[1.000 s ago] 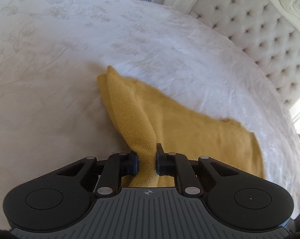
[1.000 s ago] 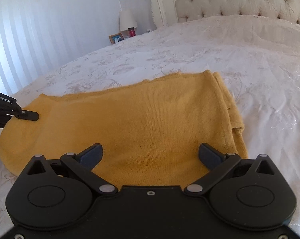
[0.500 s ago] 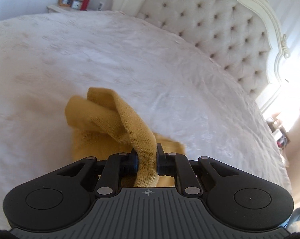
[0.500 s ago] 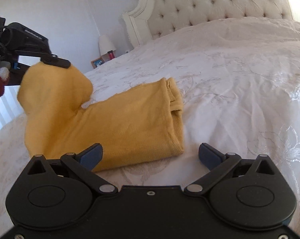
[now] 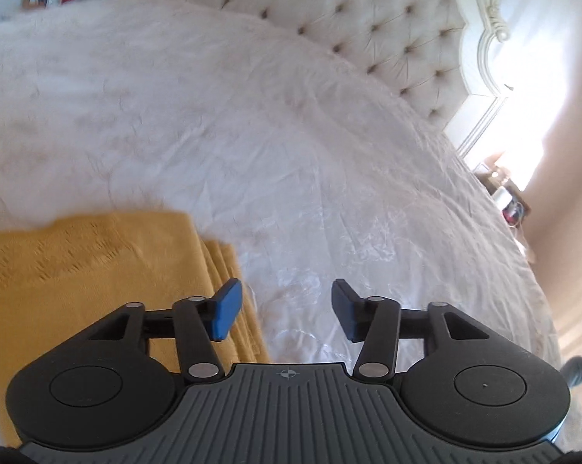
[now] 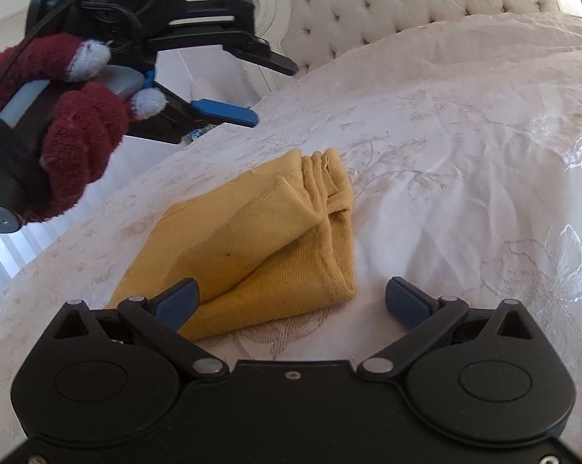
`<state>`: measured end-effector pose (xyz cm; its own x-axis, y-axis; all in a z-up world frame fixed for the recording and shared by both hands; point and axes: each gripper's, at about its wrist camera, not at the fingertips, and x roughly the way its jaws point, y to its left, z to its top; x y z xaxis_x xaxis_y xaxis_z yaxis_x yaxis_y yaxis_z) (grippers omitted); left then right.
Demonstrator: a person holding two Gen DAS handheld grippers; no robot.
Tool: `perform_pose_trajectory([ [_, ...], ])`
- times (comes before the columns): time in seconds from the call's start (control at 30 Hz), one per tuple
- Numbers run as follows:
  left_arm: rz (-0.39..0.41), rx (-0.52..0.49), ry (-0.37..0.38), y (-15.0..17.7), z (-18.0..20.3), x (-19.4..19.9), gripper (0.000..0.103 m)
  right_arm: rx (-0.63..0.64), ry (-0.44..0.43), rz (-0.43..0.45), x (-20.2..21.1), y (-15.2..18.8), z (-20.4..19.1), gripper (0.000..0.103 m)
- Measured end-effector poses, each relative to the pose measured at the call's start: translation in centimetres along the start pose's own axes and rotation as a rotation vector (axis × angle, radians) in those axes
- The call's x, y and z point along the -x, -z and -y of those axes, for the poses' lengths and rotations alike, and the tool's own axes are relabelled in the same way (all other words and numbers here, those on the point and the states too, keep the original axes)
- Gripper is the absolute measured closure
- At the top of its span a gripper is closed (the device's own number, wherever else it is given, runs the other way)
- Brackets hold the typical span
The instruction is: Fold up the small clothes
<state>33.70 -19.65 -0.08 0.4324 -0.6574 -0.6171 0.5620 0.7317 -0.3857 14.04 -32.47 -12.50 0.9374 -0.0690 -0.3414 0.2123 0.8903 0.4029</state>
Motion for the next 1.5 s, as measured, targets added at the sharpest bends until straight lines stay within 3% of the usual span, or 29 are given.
perform_pose_trajectory([
  [0.1,0.051,0.000,-0.049,0.9,-1.3,2.9,0.042,0.001,0.001,-0.002,0.1,0.1,-0.1,0.001],
  [0.23,0.056,-0.017,-0.220,3.9,-4.6,5.6,0.041,0.010,0.012,-0.011,0.1,0.1,-0.3,0.001],
  [0.33,0.010,-0.013,-0.313,7.5,-7.5,6.3,0.041,0.022,0.024,-0.021,-0.1,0.0,-0.5,0.001],
  [0.43,-0.066,-0.011,-0.348,10.7,-9.4,6.2,0.041,0.033,0.033,-0.032,-0.2,0.0,-0.6,0.001],
  [0.6,-0.040,-0.082,-0.307,13.5,-9.5,8.0,0.039,0.049,0.042,-0.099,0.0,-1.3,-0.7,0.001],
  [0.8,0.028,-0.084,-0.267,14.7,-10.5,11.4,0.036,0.007,-0.011,-0.041,3.2,-4.0,-1.5,0.001],
  [0.93,0.071,-0.061,-0.262,15.4,-12.3,12.4,0.036,-0.035,-0.095,-0.121,2.0,-5.2,-2.4,0.002],
  [1.0,0.095,-0.048,-0.247,15.7,-13.0,12.9,0.036,-0.090,-0.107,-0.169,0.7,-5.2,-2.4,0.010],
  [1.2,0.093,-0.115,-0.185,16.2,-13.4,13.7,0.034,-0.168,-0.048,-0.240,-3.3,-5.1,-2.6,0.014],
  [1.33,0.112,-0.070,-0.152,15.9,-14.1,14.3,0.033,-0.261,0.043,-0.260,-5.5,-5.0,-2.4,0.014],
  [1.37,0.115,-0.066,-0.152,15.9,-14.2,14.4,0.033,-0.272,0.066,-0.263,-5.9,-5.1,-2.5,0.017],
  [1.43,0.116,-0.069,-0.167,16.0,-14.5,14.4,0.033,-0.275,0.122,-0.271,-6.5,-5.2,-2.9,0.040],
  [1.47,0.114,-0.067,-0.168,15.9,-14.6,14.4,0.033,-0.267,0.151,-0.282,-6.8,-5.3,-3.1,0.068],
  [1.5,0.114,-0.059,-0.167,15.9,-14.7,14.5,0.033,-0.251,0.160,-0.296,-7.0,-5.5,-3.4,0.086],
])
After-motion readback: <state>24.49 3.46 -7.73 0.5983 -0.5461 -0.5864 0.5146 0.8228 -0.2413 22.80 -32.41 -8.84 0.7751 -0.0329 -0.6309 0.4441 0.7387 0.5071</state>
